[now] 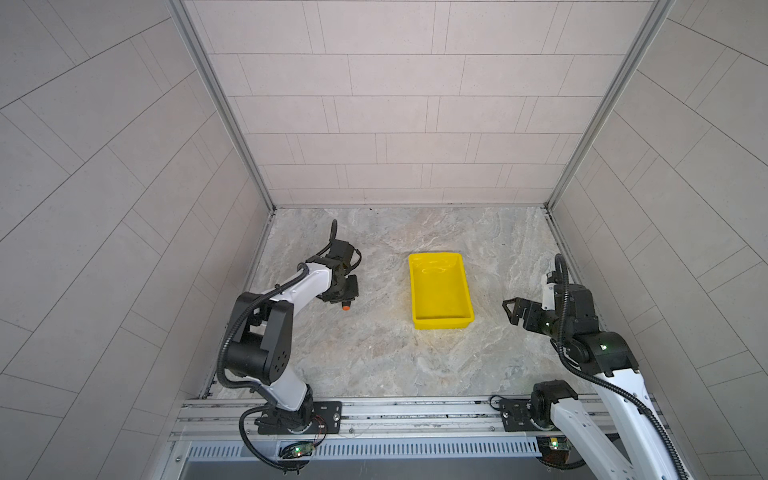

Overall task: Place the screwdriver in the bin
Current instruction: 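Lower the left gripper and close it on the screwdriver handle, lift, then carry the held screwdriver with the left gripper over the yellow bin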

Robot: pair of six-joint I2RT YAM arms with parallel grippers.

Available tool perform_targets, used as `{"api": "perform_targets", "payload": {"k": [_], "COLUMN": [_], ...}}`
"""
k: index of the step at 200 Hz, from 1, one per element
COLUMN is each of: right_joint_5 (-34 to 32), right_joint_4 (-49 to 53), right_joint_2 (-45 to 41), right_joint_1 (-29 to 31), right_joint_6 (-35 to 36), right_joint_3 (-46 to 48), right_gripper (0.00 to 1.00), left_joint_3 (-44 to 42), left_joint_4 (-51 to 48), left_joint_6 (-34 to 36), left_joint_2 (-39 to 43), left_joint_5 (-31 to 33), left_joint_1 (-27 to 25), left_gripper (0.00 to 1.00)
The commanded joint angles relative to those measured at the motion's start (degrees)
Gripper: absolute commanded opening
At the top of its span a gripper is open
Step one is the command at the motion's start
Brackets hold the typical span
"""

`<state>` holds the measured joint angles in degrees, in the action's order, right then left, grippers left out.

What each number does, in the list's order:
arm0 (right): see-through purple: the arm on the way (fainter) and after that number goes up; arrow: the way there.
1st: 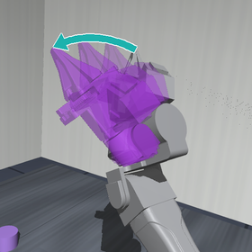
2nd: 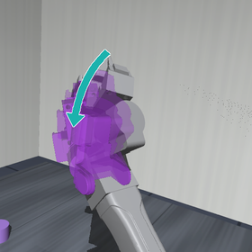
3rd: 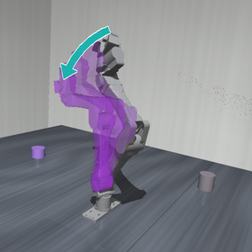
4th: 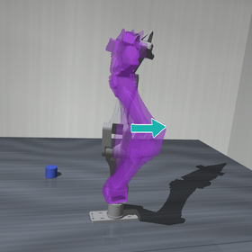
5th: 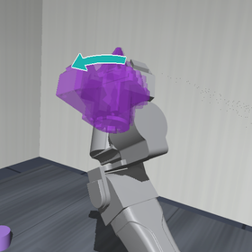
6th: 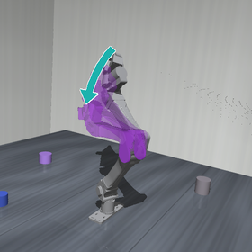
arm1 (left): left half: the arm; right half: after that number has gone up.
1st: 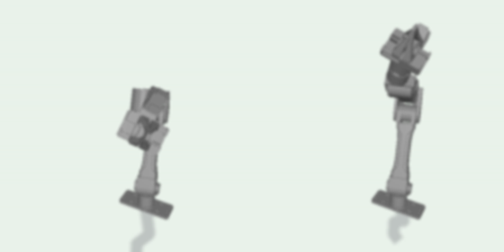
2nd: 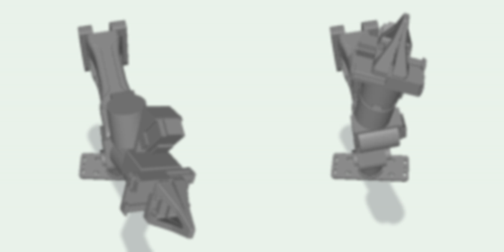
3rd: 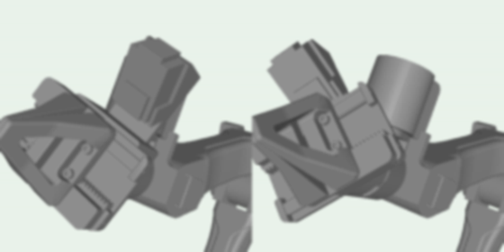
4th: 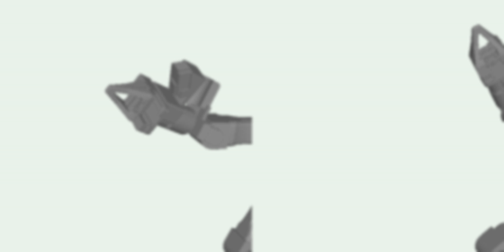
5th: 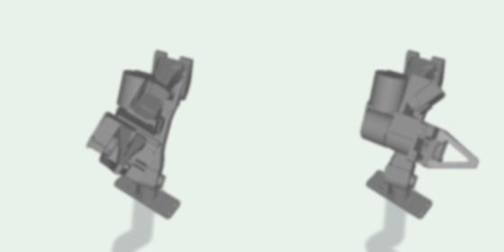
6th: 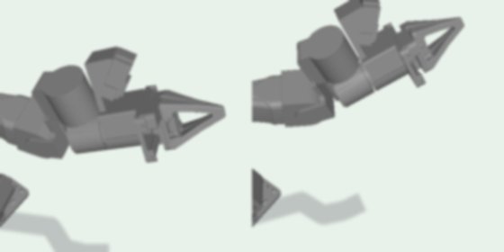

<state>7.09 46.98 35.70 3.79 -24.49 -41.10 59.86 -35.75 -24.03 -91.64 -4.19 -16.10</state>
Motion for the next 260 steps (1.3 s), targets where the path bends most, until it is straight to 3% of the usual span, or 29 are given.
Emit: {"api": "perform_targets", "payload": {"k": [1, 58, 109, 143, 178, 260], "right_joint_5": [0.2, 1.82, 1.27, 0.57, 0.64, 0.16], "right_joint_4": [1.01, -1.67, -1.37, -1.37, -1.54, -1.37], "right_joint_2": [0.36, 3.08, 3.06, 2.97, 2.83, 2.33], "right_joint_1": [-0.15, -0.17, -0.2, -0.21, -0.18, -0.22], "right_joint_6": [-0.48, -0.48, -0.54, -0.43, -0.47, -0.3], "right_joint_3": [0.33, 1.33, 1.2, 1.29, 1.38, 1.29], "right_gripper": [1.0, 1.0, 1.0, 1.0, 1.0, 1.0], "left_joint_3": [3.45, 14.06, 24.17, 27.03, 27.67, 28.28], "left_joint_4": [-4.31, -8.14, -5.57, -3.52, -1.25, 1.18], "left_joint_6": [-1.38, -2.25, -2.14, -1.94, -0.68, 0.65], "left_joint_2": [4.18, 4.93, -2.86, -9.21, -13.94, -21.64], "left_joint_5": [1.3, 2.57, 3.16, 2.22, 2.22, -0.77], "left_joint_1": [-2.48, -11.77, -24.02, -29.16, -31.84, -32.42], "left_gripper": [0.08, 0.07, 0.07, 0.07, 0.07, 0.07]}}
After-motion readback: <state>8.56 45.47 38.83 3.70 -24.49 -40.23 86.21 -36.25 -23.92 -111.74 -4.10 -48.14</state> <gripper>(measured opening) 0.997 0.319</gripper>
